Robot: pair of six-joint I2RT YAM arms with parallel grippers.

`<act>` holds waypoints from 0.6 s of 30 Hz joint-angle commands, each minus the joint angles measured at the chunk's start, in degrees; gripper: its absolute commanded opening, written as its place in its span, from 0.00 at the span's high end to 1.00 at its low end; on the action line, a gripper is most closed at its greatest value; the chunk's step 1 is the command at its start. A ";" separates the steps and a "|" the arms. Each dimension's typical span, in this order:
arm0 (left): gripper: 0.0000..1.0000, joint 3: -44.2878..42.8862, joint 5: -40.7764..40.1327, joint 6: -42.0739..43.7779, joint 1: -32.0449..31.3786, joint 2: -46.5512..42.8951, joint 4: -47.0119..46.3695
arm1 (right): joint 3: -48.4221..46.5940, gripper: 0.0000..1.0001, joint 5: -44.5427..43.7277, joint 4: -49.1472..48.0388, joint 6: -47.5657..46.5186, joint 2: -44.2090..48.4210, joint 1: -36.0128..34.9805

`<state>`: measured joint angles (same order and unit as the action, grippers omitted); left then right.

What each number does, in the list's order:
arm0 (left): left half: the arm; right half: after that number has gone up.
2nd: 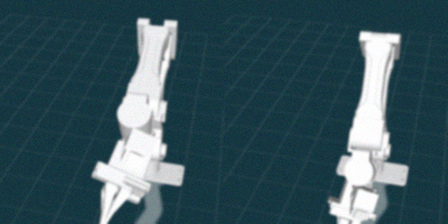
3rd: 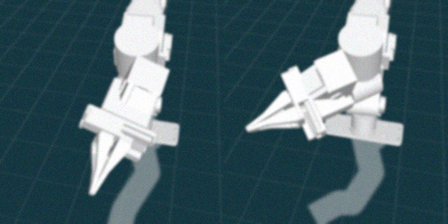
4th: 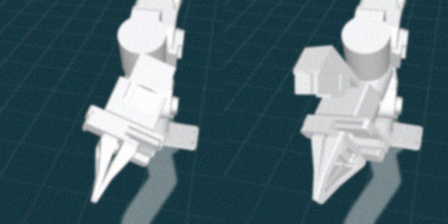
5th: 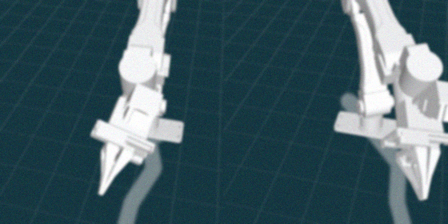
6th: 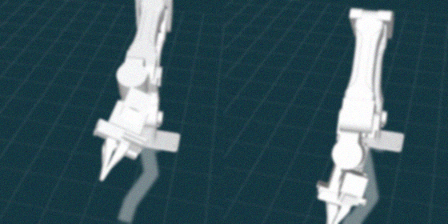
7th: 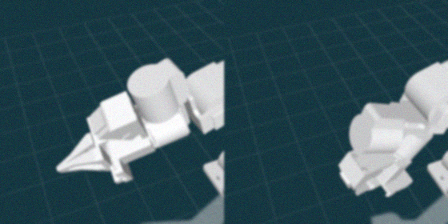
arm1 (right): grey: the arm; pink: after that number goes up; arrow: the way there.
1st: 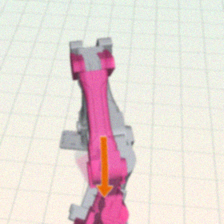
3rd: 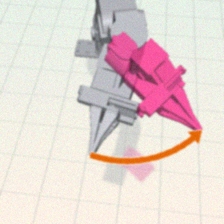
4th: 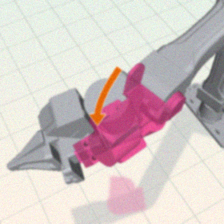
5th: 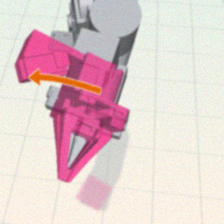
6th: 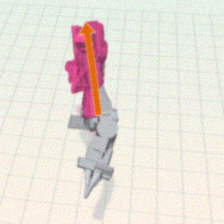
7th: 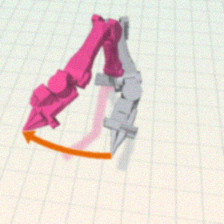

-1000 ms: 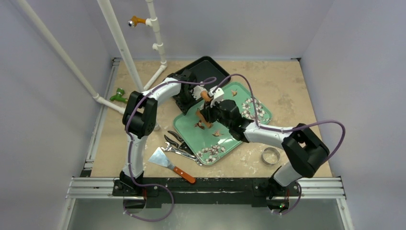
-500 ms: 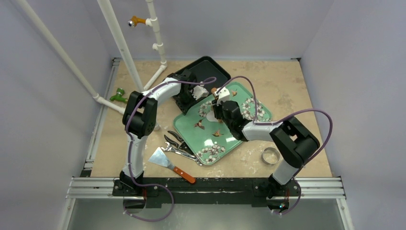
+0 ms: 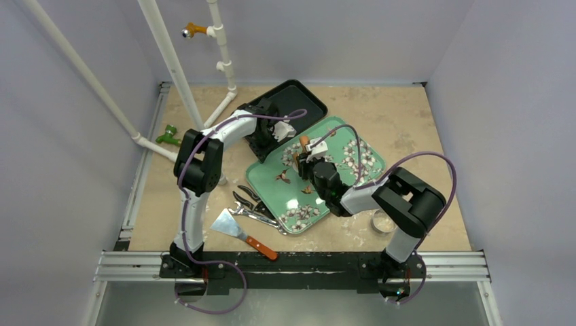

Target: Roll out the dumpling wrappers from the dough

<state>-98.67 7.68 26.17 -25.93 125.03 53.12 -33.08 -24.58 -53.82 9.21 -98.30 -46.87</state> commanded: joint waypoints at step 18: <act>1.00 0.57 -3.64 3.27 1.25 2.01 2.08 | -2.91 1.00 8.89 20.93 4.95 -5.21 -0.67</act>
<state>-98.67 7.66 26.17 -25.82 125.03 53.28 -37.32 -21.37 -49.78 12.01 -100.03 -46.85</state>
